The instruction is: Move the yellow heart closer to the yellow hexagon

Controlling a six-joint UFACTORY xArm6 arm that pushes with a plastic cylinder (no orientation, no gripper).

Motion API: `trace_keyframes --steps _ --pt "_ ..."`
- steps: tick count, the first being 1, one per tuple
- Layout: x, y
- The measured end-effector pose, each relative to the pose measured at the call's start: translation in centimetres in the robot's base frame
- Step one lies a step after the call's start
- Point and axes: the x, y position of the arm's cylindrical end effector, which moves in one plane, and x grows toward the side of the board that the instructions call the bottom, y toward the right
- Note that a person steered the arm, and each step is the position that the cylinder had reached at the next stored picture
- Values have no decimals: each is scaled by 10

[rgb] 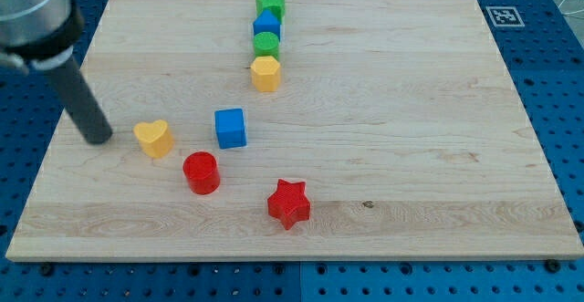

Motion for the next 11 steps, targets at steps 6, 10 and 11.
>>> trace_keyframes --steps 6,10,11 --pt "-72 111" --pt "-87 127" --pt "-82 129"
